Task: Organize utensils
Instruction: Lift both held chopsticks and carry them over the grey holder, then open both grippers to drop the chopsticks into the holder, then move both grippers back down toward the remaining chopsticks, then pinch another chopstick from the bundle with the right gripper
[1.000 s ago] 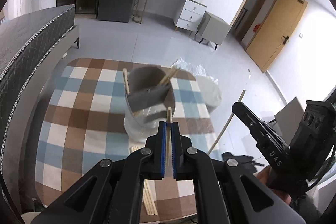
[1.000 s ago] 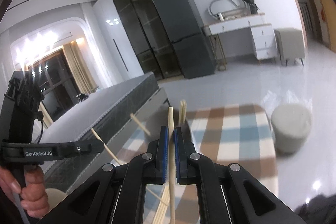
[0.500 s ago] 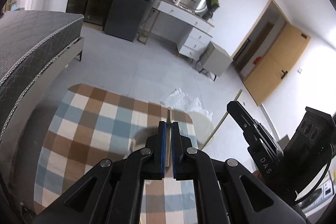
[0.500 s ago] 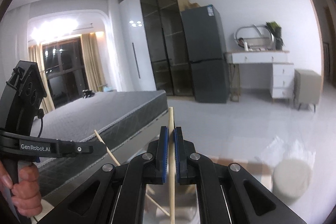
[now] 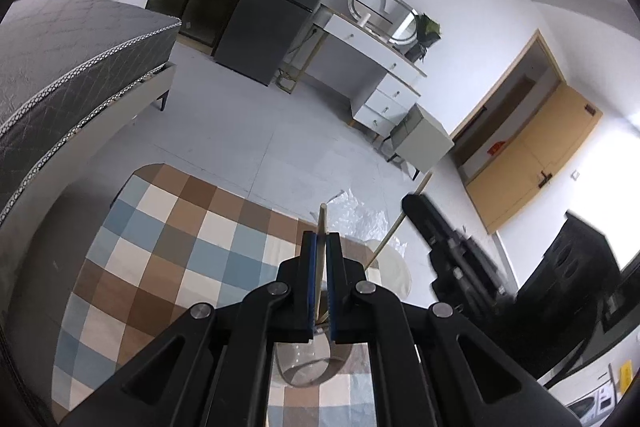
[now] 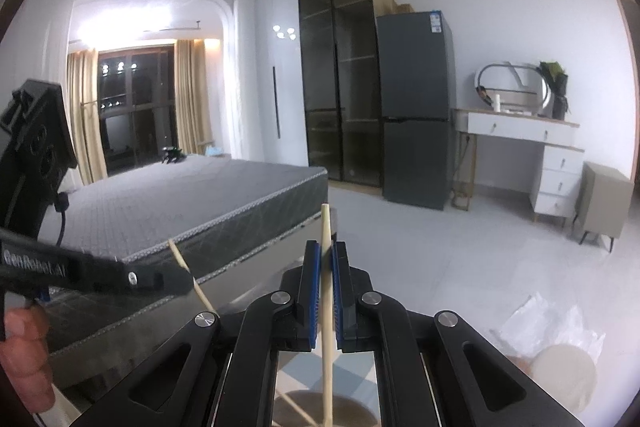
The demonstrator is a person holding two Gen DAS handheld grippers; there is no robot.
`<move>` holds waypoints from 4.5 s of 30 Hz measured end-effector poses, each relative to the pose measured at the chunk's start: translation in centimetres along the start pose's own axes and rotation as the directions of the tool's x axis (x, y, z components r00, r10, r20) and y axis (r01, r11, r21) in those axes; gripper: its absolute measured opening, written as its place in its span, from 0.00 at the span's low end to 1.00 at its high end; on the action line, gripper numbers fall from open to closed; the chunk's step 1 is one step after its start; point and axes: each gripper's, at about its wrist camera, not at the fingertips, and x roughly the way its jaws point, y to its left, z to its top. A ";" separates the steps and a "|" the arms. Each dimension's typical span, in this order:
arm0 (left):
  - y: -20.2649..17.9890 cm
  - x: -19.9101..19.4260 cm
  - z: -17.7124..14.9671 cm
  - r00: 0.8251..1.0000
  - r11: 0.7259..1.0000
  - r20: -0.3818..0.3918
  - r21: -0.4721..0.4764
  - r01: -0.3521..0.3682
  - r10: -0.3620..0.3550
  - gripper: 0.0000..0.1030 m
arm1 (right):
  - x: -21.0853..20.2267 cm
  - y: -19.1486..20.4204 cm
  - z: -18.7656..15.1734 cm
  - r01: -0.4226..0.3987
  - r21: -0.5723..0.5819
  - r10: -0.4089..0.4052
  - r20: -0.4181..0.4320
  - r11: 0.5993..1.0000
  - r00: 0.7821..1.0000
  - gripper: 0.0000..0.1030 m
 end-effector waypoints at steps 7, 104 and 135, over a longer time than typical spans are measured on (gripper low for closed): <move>-0.4 1.0 -0.7 0.999 0.998 0.005 0.048 -0.043 0.042 0.00 | 0.8 -0.4 -1.5 0.000 -0.004 0.000 -0.036 1.000 0.999 0.05; 4.4 -2.3 -19.0 0.928 0.921 -0.054 0.154 -0.357 0.369 0.87 | -11.6 3.9 -20.1 0.105 0.303 0.029 -0.407 0.947 0.913 0.89; 9.6 -1.5 -16.2 0.910 0.915 -0.130 -0.038 -0.402 0.394 0.87 | 1.6 5.3 -24.2 0.095 0.036 -0.029 -0.798 0.995 0.602 0.16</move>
